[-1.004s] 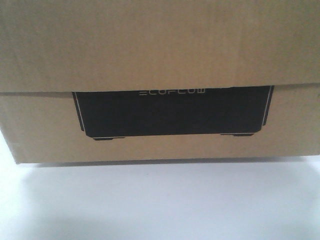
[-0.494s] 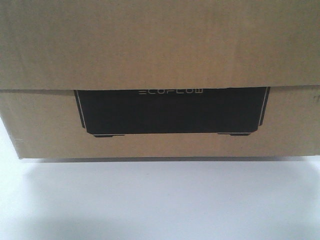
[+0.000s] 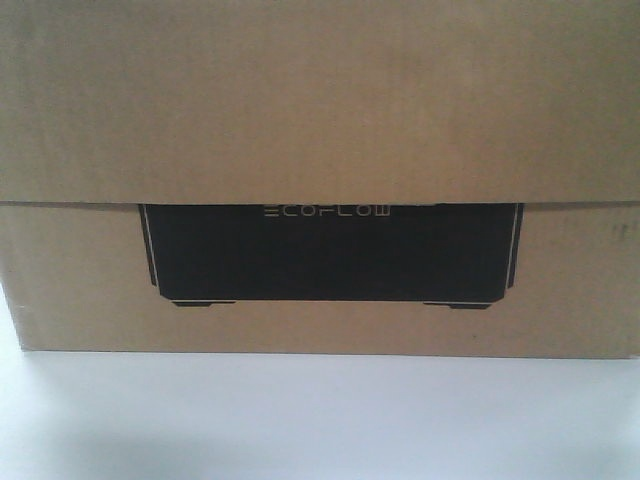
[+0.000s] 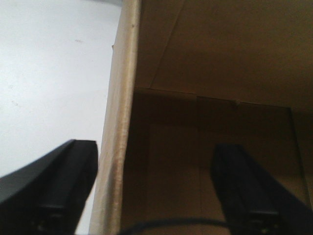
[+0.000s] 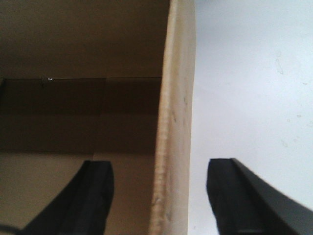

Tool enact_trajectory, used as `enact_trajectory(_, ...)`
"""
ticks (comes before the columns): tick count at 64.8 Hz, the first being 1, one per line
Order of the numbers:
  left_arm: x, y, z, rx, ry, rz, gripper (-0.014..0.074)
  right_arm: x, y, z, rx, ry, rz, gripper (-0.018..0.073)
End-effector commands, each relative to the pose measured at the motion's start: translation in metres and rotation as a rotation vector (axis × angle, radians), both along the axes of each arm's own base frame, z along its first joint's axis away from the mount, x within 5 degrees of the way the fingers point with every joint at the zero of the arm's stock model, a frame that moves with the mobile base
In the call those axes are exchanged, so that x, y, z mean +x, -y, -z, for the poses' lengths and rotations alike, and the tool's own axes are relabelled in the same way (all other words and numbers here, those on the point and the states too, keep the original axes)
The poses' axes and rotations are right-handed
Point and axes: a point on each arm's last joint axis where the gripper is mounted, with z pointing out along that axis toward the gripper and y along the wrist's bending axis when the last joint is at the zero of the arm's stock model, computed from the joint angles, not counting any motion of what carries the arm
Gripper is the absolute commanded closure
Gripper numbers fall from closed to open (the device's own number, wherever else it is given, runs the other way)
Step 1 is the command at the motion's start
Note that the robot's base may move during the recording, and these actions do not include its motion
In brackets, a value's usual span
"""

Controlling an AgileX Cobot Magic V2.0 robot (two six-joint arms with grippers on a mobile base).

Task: Grab box from left shelf to table start
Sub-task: 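Lower the box onto the white table with both grippers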

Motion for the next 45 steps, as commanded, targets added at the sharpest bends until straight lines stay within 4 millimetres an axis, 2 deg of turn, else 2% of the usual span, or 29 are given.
enact_trajectory(1,-0.006,-0.001,-0.030,-0.050,0.146,-0.010,0.0150,-0.002,0.001,-0.026,0.004,0.146,0.011,0.0021)
enact_trajectory(7,-0.006,-0.002,-0.038,-0.052,0.171,-0.011,0.0202,-0.006,0.001,-0.036,0.004,0.178,0.011,0.0062)
enact_trajectory(11,-0.009,-0.003,-0.048,-0.052,0.195,-0.010,0.0279,-0.011,0.001,-0.048,0.004,0.216,0.011,0.0126)
enact_trajectory(14,-0.012,-0.004,-0.056,-0.049,0.219,-0.010,0.0377,-0.017,0.001,-0.058,0.004,0.250,0.011,0.0199)
enact_trajectory(23,-0.018,-0.007,-0.074,-0.047,0.299,-0.014,0.0715,-0.034,0.001,-0.082,0.005,0.349,0.015,0.0526)
enact_trajectory(29,-0.016,-0.007,-0.078,-0.042,0.342,-0.018,0.0678,-0.035,0.002,-0.087,0.005,0.394,0.023,0.0480)
enact_trajectory(36,-0.017,-0.009,-0.082,-0.030,0.389,-0.022,0.0681,-0.035,0.002,-0.090,0.005,0.425,0.029,0.0482)
enact_trajectory(45,-0.026,-0.017,-0.091,-0.004,0.415,-0.039,0.0691,-0.045,0.002,-0.097,0.006,0.444,0.027,0.0514)
